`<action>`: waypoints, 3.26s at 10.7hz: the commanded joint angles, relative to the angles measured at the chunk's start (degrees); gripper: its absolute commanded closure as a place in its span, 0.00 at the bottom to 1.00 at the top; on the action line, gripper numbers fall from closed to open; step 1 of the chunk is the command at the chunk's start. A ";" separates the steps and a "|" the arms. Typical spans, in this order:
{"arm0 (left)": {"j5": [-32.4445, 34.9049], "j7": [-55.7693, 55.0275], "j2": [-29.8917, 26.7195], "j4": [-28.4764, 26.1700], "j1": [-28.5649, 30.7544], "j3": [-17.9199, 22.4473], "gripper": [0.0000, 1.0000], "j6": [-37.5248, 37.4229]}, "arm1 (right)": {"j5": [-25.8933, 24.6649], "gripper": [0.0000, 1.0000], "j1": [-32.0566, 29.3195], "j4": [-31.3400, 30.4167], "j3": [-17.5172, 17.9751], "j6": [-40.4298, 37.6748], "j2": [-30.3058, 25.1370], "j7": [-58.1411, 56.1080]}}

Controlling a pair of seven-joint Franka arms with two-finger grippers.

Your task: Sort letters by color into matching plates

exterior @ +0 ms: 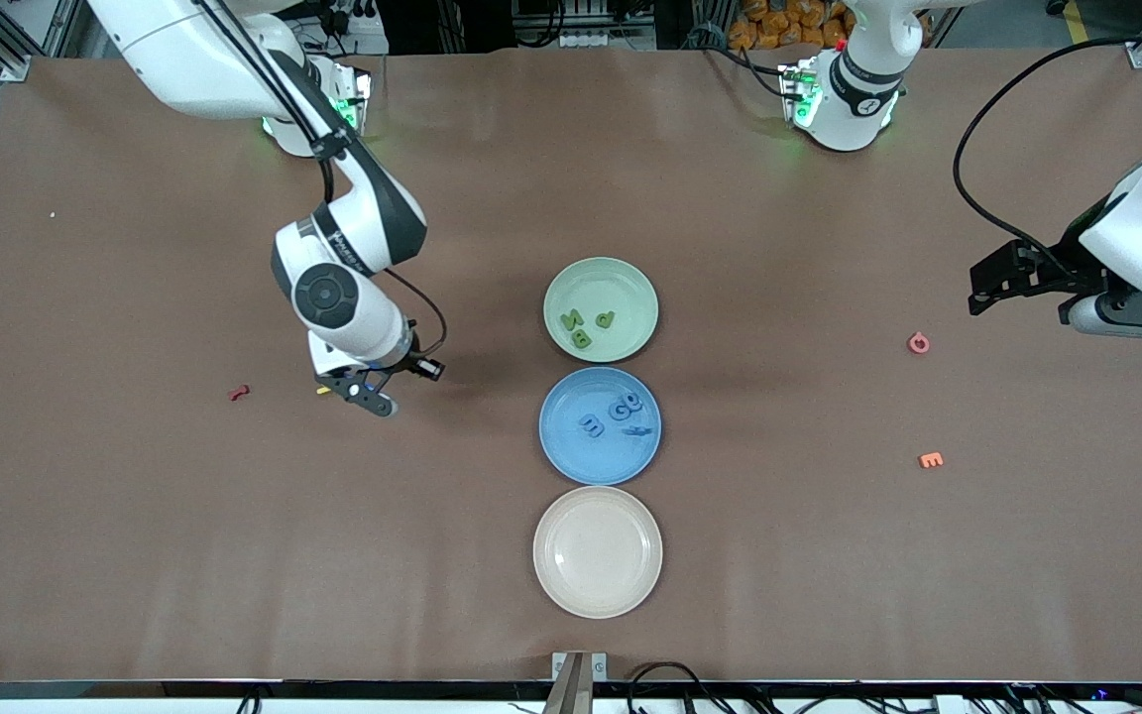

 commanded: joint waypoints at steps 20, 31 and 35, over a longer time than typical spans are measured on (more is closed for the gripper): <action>-1.14 -0.81 -0.41 0.24 0.24 -0.10 0.00 -0.83 | -6.04 0.96 13.33 16.07 11.38 2.08 14.28 38.70; -1.14 -0.81 -0.41 0.33 0.15 -0.10 0.00 -0.83 | -9.98 0.00 11.32 18.17 14.71 1.84 14.90 53.57; -1.14 -0.81 -0.41 0.24 0.15 -0.10 0.00 -0.83 | -10.25 0.00 10.00 20.28 15.95 -0.80 14.37 48.83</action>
